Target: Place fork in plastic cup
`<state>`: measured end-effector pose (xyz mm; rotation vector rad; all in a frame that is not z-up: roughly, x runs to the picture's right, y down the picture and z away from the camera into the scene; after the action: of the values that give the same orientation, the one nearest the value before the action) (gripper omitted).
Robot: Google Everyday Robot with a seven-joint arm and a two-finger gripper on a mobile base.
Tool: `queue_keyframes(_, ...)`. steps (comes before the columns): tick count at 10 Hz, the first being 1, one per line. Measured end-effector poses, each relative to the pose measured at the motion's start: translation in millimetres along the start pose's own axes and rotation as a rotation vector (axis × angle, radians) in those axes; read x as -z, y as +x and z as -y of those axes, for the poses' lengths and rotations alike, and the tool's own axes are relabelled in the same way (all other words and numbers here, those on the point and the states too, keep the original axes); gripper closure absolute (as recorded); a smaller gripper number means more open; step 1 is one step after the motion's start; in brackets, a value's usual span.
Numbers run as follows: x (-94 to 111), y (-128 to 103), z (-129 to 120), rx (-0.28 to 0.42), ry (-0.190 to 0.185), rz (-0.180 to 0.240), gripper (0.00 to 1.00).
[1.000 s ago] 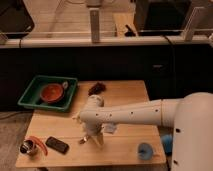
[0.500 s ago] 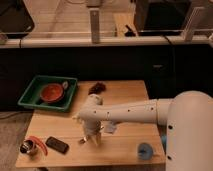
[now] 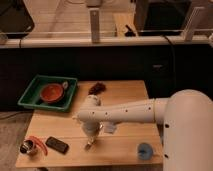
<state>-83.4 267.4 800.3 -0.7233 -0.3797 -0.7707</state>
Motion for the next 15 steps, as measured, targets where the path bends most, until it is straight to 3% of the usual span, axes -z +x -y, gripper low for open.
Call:
queue_keyframes(4,1.0,0.1,-0.1,0.001,0.0,-0.002,0.77)
queue_keyframes(8,1.4,0.7,1.1,0.026,0.016,0.004,0.65)
queue_keyframes(12,0.5,1.5,2.5,0.078,0.038,0.019,0.43)
queue_keyframes(15,0.2,0.2,4.1,0.093,0.049,0.026,0.39)
